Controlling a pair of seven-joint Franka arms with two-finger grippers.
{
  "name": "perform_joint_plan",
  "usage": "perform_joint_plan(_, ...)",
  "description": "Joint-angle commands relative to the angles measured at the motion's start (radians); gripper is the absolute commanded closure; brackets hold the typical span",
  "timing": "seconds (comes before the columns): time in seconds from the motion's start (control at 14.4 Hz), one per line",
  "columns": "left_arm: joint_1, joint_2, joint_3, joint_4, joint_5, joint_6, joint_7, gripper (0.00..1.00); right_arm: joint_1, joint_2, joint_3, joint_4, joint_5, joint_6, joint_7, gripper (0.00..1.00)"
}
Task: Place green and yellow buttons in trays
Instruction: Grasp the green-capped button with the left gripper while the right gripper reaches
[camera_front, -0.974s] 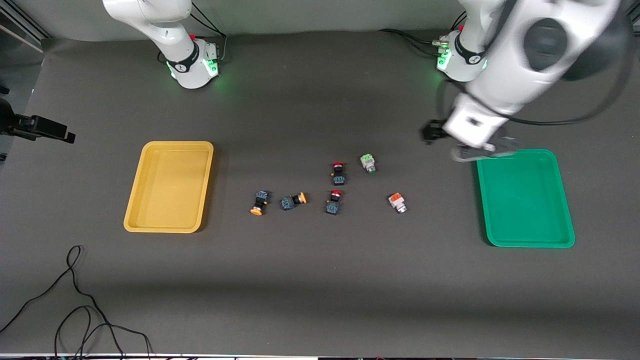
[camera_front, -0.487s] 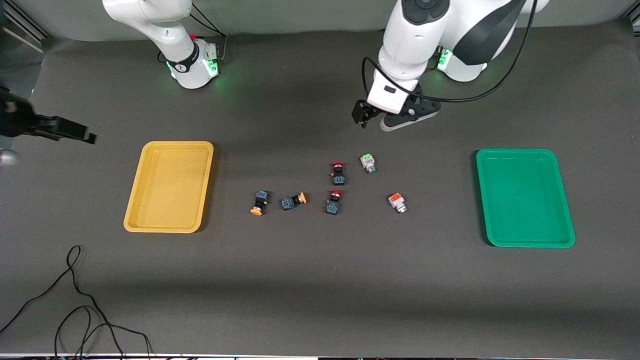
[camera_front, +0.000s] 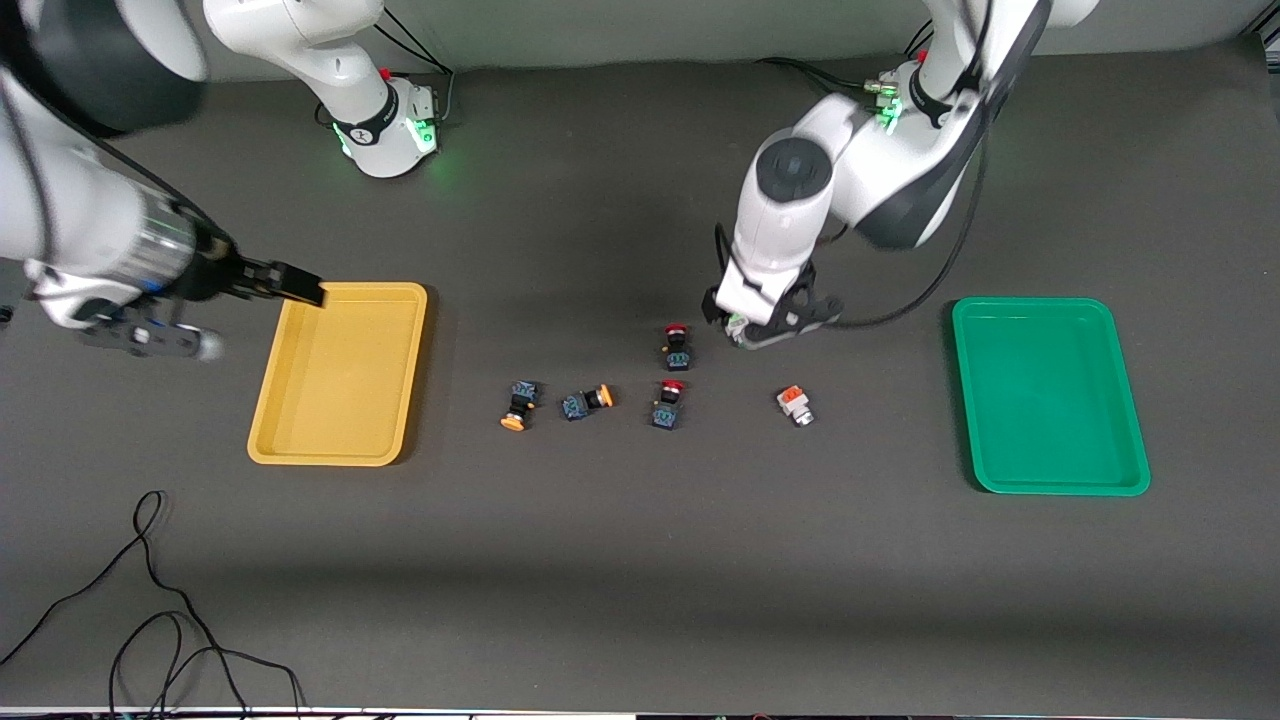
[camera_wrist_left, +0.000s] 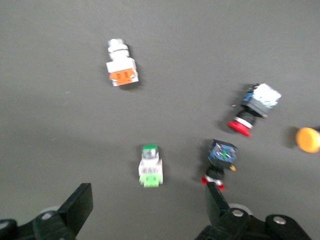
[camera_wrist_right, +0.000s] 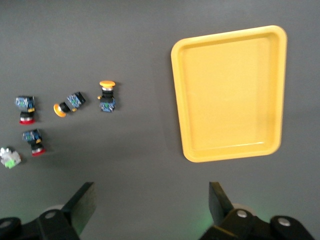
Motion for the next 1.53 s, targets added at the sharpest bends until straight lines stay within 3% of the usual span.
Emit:
perform_joint_plan(0.0,-0.016,0.031,0.012,-0.082,0.044,0.128,-0.028,0.00,0.083,0.024,-0.008,-0.076,-0.002,0.103,0.116,0.00)
perform_joint_plan(0.35,-0.045,0.169,0.013,-0.092,0.185,0.244,-0.195,0.00,0.092,0.055,-0.016,-0.086,-0.003,0.116,0.109,0.00)
perform_joint_plan(0.56,-0.059,0.189,0.012,-0.133,0.205,0.297,-0.195,0.01,0.089,0.024,-0.019,-0.090,-0.074,0.103,0.104,0.00)
perform_joint_plan(0.63,-0.060,0.185,0.012,-0.142,0.205,0.297,-0.197,0.11,0.092,0.015,-0.019,-0.098,-0.103,0.102,0.080,0.00)
perform_joint_plan(0.77,-0.077,0.182,0.012,-0.152,0.205,0.294,-0.197,0.45,0.118,0.021,-0.015,-0.106,-0.109,0.103,0.081,0.00)
perform_joint_plan(0.9,-0.065,0.170,0.012,-0.147,0.205,0.282,-0.197,0.71,0.141,0.036,-0.014,-0.107,-0.097,0.135,0.128,0.00)
perform_joint_plan(1.11,-0.042,0.122,0.013,-0.129,0.200,0.236,-0.195,0.79,0.184,0.053,-0.013,-0.190,-0.075,0.294,0.207,0.00)
perform_joint_plan(1.25,0.033,0.033,-0.005,-0.101,0.181,0.146,-0.177,0.84,0.204,0.079,-0.010,-0.300,-0.074,0.492,0.294,0.00)
perform_joint_plan(1.46,0.145,-0.086,-0.048,0.026,-0.040,-0.097,0.082,0.87,0.264,0.175,-0.010,-0.348,-0.074,0.649,0.339,0.01)
